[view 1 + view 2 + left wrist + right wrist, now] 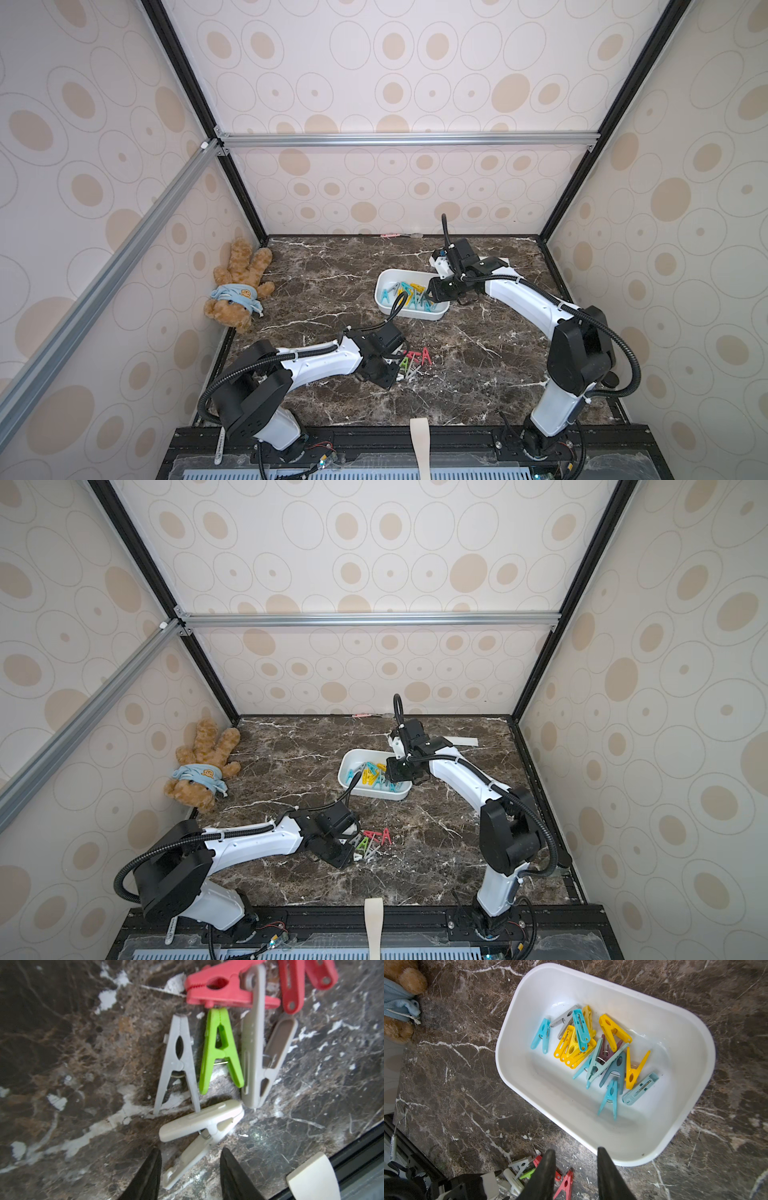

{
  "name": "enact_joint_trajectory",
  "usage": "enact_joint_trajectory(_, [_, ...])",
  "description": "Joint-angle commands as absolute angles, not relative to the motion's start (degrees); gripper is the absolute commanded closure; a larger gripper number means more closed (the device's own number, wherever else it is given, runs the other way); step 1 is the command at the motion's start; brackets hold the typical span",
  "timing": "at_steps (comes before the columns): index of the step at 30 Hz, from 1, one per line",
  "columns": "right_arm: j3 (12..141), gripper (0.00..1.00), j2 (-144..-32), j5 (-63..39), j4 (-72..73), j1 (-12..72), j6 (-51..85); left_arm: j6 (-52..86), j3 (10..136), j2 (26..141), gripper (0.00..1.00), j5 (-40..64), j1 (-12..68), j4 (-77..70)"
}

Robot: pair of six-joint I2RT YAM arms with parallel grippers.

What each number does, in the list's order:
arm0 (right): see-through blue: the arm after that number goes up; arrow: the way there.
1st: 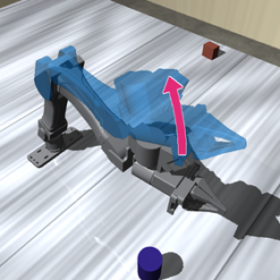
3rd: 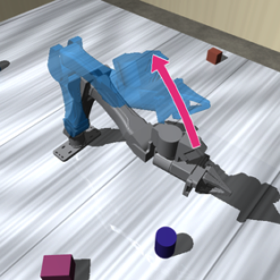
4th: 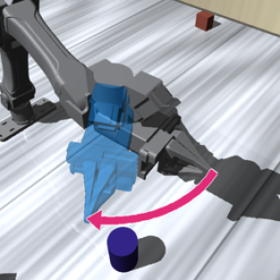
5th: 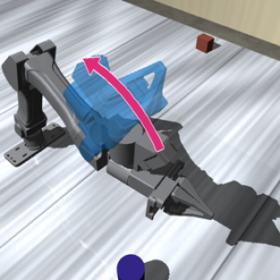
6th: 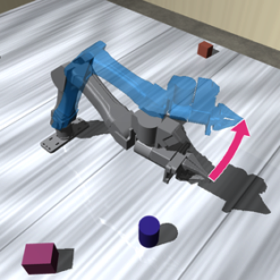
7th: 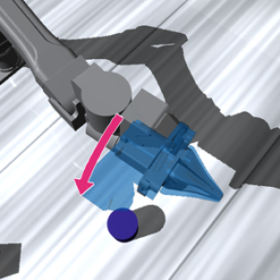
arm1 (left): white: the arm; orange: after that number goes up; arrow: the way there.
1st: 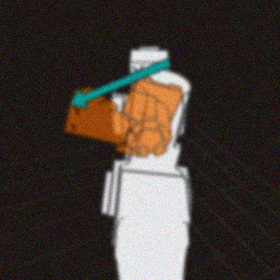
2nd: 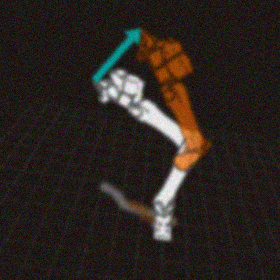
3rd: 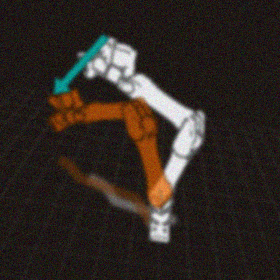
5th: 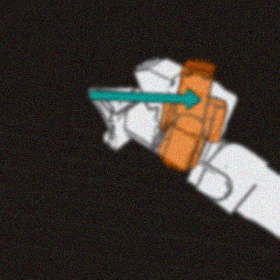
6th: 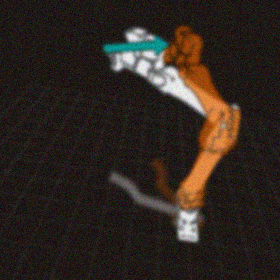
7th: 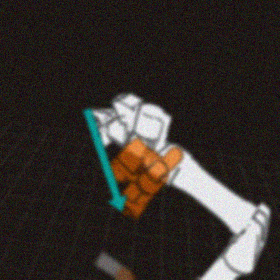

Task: Put the clothespins into the storage box
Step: Pick up the clothespin from the center of the board.

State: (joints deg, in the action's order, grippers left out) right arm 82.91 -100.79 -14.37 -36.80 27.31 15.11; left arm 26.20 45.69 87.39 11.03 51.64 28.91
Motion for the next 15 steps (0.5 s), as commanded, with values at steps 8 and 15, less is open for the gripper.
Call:
enact_joint_trajectory(8, [81.9, 0.65, -99.1, -13.8, -37.2, 27.2, 14.9, 24.6, 47.0, 90.3, 0.65, 10.5, 53.1, 27.8])
enact_joint_trajectory(15, [81.7, 0.66, -98.6, -13.7, -37.1, 27.2, 14.7, 24.2, 47.2, 89.8, 0.81, 10.5, 53.2, 29.9])
